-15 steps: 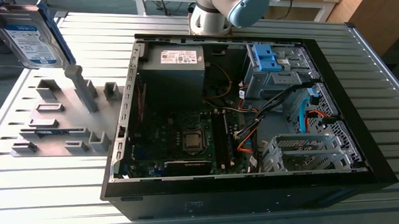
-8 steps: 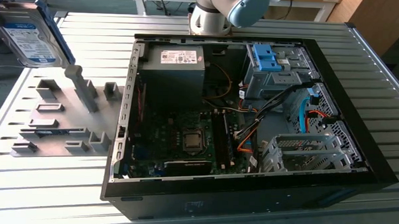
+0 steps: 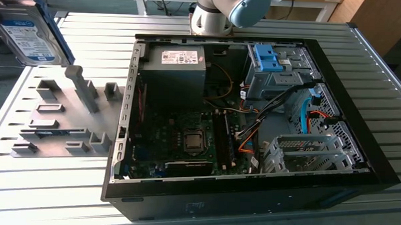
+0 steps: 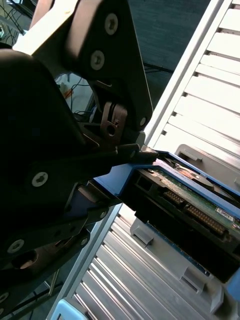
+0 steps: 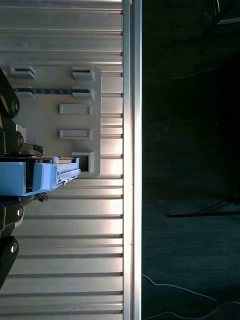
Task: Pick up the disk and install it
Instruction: 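Pick up the disk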
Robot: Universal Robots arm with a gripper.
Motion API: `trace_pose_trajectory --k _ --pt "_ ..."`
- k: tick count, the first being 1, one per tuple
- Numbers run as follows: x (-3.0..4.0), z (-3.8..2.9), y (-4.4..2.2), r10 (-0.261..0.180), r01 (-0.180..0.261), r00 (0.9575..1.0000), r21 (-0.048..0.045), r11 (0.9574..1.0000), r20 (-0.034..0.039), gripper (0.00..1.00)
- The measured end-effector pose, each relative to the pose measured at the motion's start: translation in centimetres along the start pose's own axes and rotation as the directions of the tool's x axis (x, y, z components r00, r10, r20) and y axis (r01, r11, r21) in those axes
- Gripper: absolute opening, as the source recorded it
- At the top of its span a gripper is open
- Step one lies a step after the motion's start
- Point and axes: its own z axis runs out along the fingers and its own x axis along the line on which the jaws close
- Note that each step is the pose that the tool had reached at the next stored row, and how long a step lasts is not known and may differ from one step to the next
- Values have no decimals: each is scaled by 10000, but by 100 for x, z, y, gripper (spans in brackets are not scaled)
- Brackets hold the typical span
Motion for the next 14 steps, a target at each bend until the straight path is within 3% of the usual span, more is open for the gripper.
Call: trace_pose_trajectory --k 14 --pt "-5 -100 2 0 0 10000 -1 10000 0 36"
